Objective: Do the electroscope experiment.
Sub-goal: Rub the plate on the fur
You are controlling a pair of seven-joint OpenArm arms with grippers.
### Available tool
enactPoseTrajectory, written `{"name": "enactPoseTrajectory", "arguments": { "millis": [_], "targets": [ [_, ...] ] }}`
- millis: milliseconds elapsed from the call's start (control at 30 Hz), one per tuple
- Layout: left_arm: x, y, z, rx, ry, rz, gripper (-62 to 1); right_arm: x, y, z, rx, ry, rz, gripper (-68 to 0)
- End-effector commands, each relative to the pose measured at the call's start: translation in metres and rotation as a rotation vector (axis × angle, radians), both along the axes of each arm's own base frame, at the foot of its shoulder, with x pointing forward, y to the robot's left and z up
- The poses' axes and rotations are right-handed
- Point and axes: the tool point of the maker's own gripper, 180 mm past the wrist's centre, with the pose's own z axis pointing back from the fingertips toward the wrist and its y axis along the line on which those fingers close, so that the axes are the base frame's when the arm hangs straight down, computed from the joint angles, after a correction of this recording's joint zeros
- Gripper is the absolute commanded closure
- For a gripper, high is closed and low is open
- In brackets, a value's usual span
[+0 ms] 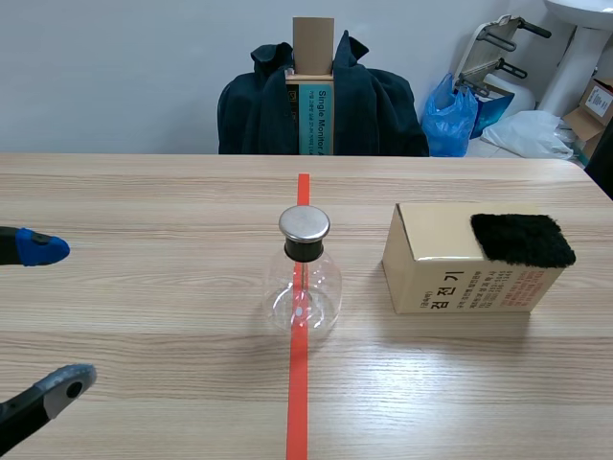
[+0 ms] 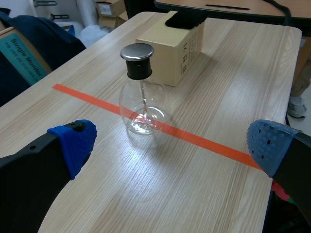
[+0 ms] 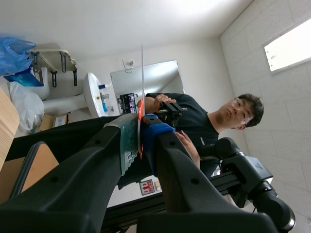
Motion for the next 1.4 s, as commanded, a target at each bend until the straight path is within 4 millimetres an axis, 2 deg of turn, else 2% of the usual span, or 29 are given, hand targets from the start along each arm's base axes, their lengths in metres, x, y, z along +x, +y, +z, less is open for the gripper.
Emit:
{"name": "enactPoseTrajectory", "arguments": {
  "millis": [0,267,400,700,1000,1200,1367],
  "targets": [
    [0.003,0.0,-0.002,-0.004,0.007,0.008,-62.3,-0.001,-0.002,0.019,-0.012,-0.083,-0.003,-0.8],
    [0.004,0.001,-0.005,0.014,0.021,0.015,-62.3,-0.001,0.001,0.019,-0.015,-0.084,0.01,-0.8],
    [0.004,0.002,-0.005,0.015,0.021,0.015,-62.3,-0.005,0.006,0.011,0.002,-0.076,0.02,-0.8],
    [0.004,0.002,-0.005,0.011,0.021,0.017,-62.3,-0.015,0.02,-0.044,-0.026,0.034,0.083,-0.8],
    [0.004,0.002,-0.005,0.012,0.021,0.017,-62.3,-0.007,0.023,-0.099,-0.012,0.153,0.118,-0.8],
    [0.004,0.002,-0.005,0.013,0.022,0.016,-62.3,-0.003,0.034,-0.13,-0.009,0.252,0.173,-0.8],
    [0.004,0.002,-0.006,0.016,0.023,0.017,-62.3,-0.004,0.037,-0.145,0.012,0.327,0.189,-0.8]
  ]
}}
